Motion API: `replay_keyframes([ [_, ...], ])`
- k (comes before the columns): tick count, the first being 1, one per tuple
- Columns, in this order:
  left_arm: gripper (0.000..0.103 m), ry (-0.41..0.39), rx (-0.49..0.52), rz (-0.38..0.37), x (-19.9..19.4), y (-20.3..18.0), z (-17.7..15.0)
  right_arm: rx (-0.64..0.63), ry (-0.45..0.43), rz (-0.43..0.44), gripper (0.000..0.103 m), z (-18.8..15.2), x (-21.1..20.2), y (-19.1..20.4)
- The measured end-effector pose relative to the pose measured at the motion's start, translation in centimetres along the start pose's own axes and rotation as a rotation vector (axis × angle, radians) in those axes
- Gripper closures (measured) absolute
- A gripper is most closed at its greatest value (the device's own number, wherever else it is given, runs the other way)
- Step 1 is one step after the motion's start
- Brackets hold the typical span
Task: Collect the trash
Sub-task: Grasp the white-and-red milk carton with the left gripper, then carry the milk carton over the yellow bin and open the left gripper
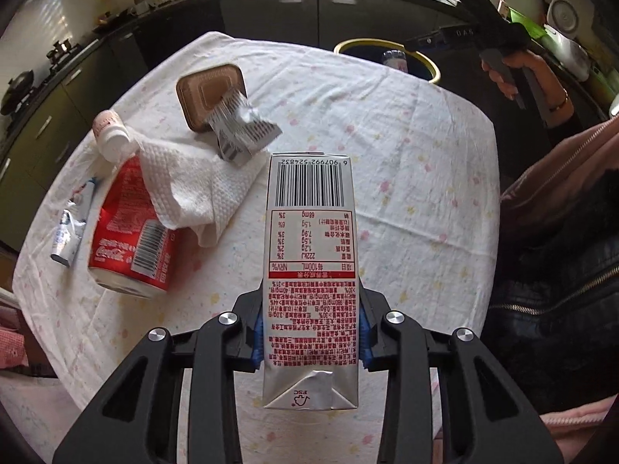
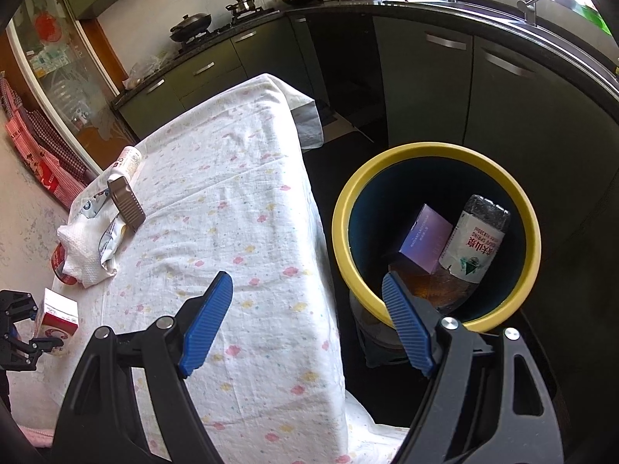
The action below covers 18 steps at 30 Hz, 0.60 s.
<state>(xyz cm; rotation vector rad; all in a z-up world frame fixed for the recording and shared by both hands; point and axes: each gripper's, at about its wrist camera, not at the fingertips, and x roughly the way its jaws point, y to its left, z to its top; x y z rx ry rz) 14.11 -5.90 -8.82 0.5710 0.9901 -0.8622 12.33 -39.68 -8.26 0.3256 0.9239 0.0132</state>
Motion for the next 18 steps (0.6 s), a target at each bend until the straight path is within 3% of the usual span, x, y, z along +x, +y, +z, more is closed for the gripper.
replay_keyframes([
  [7, 0.068, -0.062, 0.037, 0.043, -1.5, -3.1, 4.3, 0.027, -0.039, -0.019, 0.028, -0.5, -2.0, -1.8],
  [12, 0.068, -0.116, 0.088, -0.013, -1.2, -5.9, 9.9, 0.093, -0.085, -0.084, 0.028, -1.6, -4.8, -5.7],
  [18, 0.068, -0.163, 0.203, -0.09, 2.2, -10.6, 18.9, 0.209, -0.129, -0.157, 0.028, -3.9, -7.8, -11.9],
])
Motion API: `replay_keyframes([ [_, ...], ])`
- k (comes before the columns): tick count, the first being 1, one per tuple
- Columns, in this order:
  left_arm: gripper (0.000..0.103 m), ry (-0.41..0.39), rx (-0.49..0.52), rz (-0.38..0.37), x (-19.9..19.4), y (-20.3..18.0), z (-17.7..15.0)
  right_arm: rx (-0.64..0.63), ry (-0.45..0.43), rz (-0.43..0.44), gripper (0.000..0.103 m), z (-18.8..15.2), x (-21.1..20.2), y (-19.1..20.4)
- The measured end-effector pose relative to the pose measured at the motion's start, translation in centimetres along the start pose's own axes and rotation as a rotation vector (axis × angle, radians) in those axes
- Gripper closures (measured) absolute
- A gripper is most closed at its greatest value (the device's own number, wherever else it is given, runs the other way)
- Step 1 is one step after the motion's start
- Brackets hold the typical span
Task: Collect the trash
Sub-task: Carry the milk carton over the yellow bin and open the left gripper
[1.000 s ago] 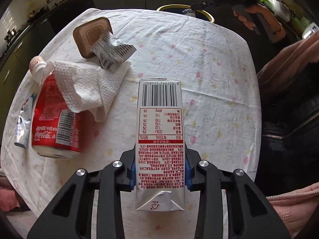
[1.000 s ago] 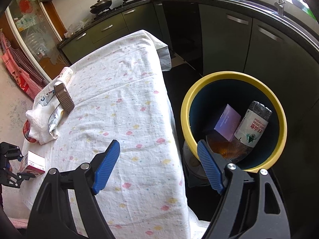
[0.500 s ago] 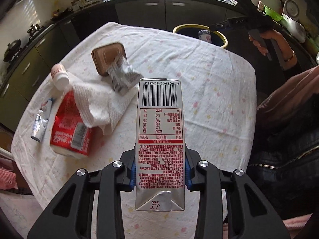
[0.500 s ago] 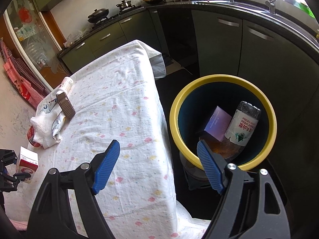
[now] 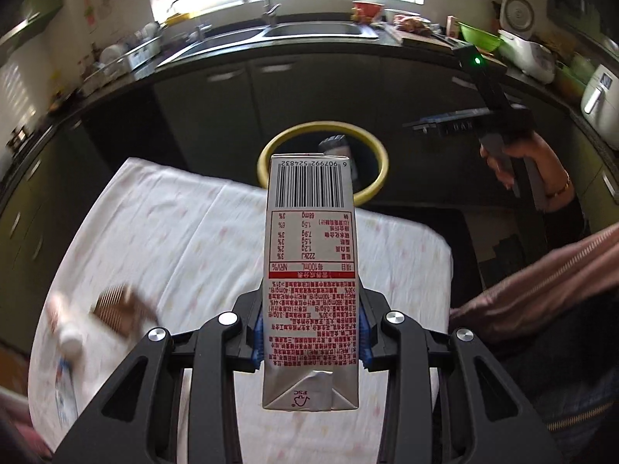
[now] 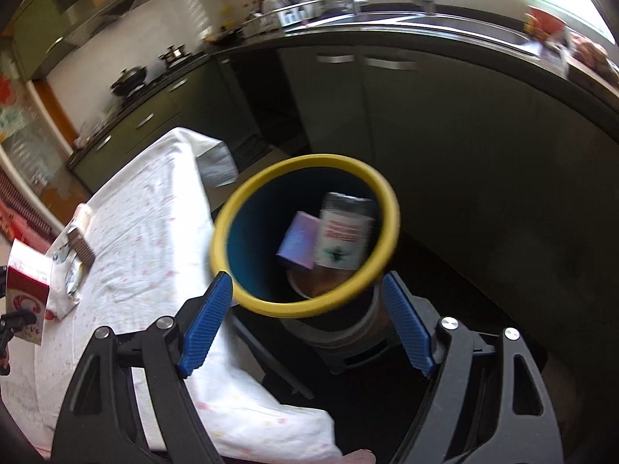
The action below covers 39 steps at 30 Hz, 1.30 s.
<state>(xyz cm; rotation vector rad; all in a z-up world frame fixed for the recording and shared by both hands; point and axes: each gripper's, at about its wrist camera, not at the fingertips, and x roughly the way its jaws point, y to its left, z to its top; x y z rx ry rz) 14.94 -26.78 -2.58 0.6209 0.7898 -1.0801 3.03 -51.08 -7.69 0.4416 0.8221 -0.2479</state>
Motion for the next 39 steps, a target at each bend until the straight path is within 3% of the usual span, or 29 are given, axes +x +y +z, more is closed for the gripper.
replay_keyframes([
  [8, 0.068, -0.002, 0.101, -0.087, 8.8, -2.1, 10.6, 0.124, -0.006, -0.055, 0.028, -1.7, -1.0, -6.8],
  [16, 0.068, 0.011, 0.107, -0.09, 16.9, -2.4, 16.0, 0.176, 0.006, -0.068, 0.028, -2.4, -0.5, -9.1],
  [18, 0.059, 0.011, 0.094, -0.073, 18.4, -2.2, 16.5, 0.181, 0.011, -0.065, 0.028, -2.6, -0.2, -9.1],
  [19, 0.044, 0.002, 0.088, -0.054, 18.9, -2.1, 16.8, 0.18, 0.013, -0.063, 0.028, -2.5, -0.1, -9.0],
  [21, 0.04, -0.027, 0.083, -0.027, 19.1, -2.1, 17.0, 0.171, 0.017, -0.058, 0.028, -2.6, 0.0, -8.6],
  [25, 0.04, -0.079, 0.047, -0.026, 16.5, -1.7, 16.6, 0.156, 0.017, -0.044, 0.028, -2.4, 0.0, -8.0],
  [30, 0.04, -0.177, -0.032, 0.017, 9.8, -2.0, 14.1, 0.14, 0.018, -0.024, 0.028, -2.1, 0.3, -6.9],
  [33, 0.037, -0.207, -0.1, 0.072, 6.1, -2.0, 11.2, 0.117, 0.022, -0.01, 0.028, -2.1, 0.3, -5.9],
  [39, 0.02, -0.264, -0.184, 0.236, -0.6, -2.9, 2.7, 0.055, 0.033, 0.028, 0.027, -1.6, 0.6, -2.7],
])
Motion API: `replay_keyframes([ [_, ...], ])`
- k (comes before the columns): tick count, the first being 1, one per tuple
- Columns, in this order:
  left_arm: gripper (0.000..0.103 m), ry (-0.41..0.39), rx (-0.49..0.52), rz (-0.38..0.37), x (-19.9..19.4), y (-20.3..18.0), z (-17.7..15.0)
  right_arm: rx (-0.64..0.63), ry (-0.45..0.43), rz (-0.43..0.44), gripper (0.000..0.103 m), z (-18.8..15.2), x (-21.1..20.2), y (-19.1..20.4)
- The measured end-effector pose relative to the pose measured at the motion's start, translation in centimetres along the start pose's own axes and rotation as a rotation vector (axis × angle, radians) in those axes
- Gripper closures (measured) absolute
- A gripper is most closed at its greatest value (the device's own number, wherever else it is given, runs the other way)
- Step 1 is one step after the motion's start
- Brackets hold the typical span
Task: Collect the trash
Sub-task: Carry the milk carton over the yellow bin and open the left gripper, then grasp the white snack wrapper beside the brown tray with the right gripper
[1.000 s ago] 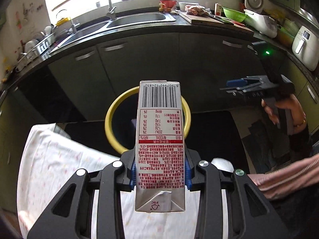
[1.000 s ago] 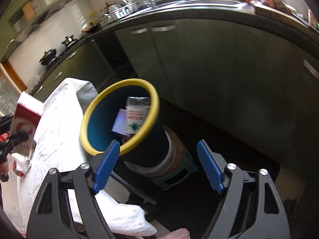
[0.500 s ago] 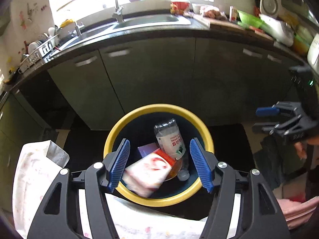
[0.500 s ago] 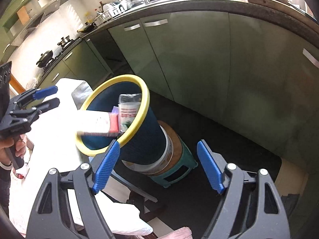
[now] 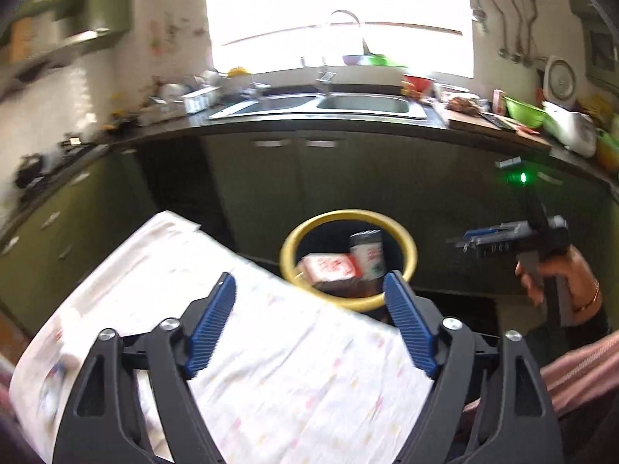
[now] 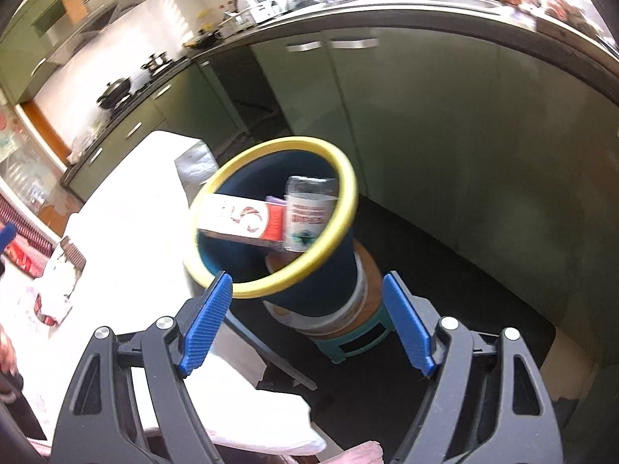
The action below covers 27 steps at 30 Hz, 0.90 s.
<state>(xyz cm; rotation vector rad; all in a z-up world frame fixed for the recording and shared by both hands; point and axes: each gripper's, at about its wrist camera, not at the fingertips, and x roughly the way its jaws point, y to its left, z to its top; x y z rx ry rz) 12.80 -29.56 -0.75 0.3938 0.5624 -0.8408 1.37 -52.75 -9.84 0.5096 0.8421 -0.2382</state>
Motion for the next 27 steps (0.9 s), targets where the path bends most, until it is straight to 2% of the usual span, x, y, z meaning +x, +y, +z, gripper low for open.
replay_keyframes([
  [4, 0.018, -0.002, -0.074, 0.157, -4.4, 2.3, -5.0, -0.075, 0.027, 0.036, 0.027, 0.3, 1.0, 3.8],
  [9, 0.013, 0.014, -0.206, 0.262, -8.7, 5.7, -10.8, -0.174, 0.07, 0.088, 0.027, 0.3, 2.7, 9.6],
  [14, 0.009, 0.039, -0.256, 0.369, -11.3, 8.5, -16.0, -0.309, 0.11, 0.167, 0.027, 0.0, 4.4, 17.4],
  [17, 0.007, 0.049, -0.288, 0.41, -12.1, 9.8, -18.5, -0.395, 0.131, 0.236, 0.027, -0.1, 5.2, 22.4],
  [22, 0.007, 0.057, -0.349, 0.414, -12.7, 11.2, -21.1, -0.485, 0.15, 0.343, 0.027, -0.9, 6.0, 30.0],
  [27, 0.007, 0.051, -0.381, 0.408, -12.7, 11.9, -22.0, -0.507, 0.255, 0.403, 0.028, -2.7, 8.5, 34.7],
])
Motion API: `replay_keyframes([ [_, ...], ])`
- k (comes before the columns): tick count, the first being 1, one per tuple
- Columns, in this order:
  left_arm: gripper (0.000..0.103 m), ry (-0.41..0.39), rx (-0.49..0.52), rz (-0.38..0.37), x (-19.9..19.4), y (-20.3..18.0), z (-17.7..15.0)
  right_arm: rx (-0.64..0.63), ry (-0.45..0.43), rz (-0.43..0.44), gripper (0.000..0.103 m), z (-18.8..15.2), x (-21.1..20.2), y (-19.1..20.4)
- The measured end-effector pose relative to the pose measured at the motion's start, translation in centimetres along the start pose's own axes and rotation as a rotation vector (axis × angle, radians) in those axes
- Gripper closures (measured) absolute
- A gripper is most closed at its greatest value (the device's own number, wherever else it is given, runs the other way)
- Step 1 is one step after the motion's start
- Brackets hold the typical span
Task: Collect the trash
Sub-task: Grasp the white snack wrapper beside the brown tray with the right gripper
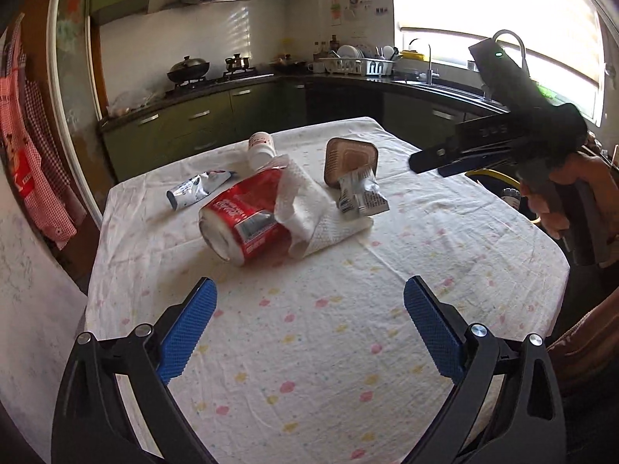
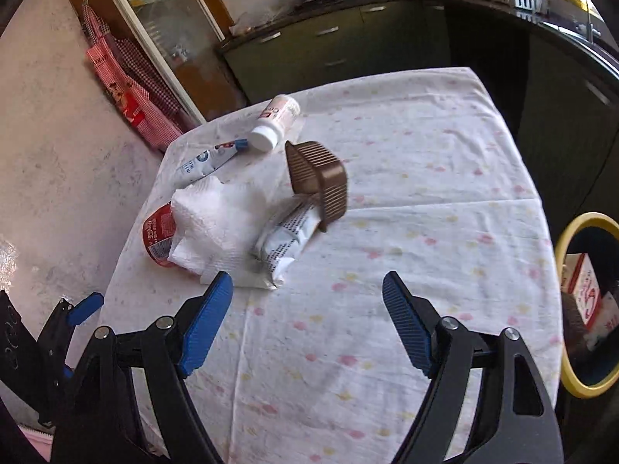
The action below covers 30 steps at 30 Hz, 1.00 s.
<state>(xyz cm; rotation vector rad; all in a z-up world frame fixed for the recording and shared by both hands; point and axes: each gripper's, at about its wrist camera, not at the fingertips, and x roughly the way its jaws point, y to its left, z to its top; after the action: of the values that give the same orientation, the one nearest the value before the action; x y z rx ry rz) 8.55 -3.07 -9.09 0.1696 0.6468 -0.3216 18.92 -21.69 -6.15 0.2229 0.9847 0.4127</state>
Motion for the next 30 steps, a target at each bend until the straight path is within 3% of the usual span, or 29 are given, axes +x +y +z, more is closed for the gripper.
replay_keyframes([
  [5, 0.006, -0.002, -0.024, -0.014, 0.6, 0.8, -0.7, 0.043, 0.018, -0.014, 0.035, 1.3, 3.2, 0.9],
  [13, 0.006, 0.017, -0.062, -0.042, 1.9, 1.7, -1.4, 0.126, 0.078, 0.009, 0.037, 2.2, 7.0, 1.0],
  [16, 0.006, 0.041, -0.101, -0.066, 2.8, 2.3, -1.7, 0.153, 0.095, 0.019, 0.049, 2.3, 7.9, 0.6],
  [21, 0.006, 0.05, -0.171, -0.111, 3.1, 3.3, -2.0, 0.149, 0.066, 0.014, 0.076, 2.2, 7.8, 0.8],
  [30, 0.006, 0.121, -0.23, -0.117, 4.7, 4.2, -2.3, 0.082, -0.041, 0.033, 0.079, 0.6, 2.9, 1.4],
])
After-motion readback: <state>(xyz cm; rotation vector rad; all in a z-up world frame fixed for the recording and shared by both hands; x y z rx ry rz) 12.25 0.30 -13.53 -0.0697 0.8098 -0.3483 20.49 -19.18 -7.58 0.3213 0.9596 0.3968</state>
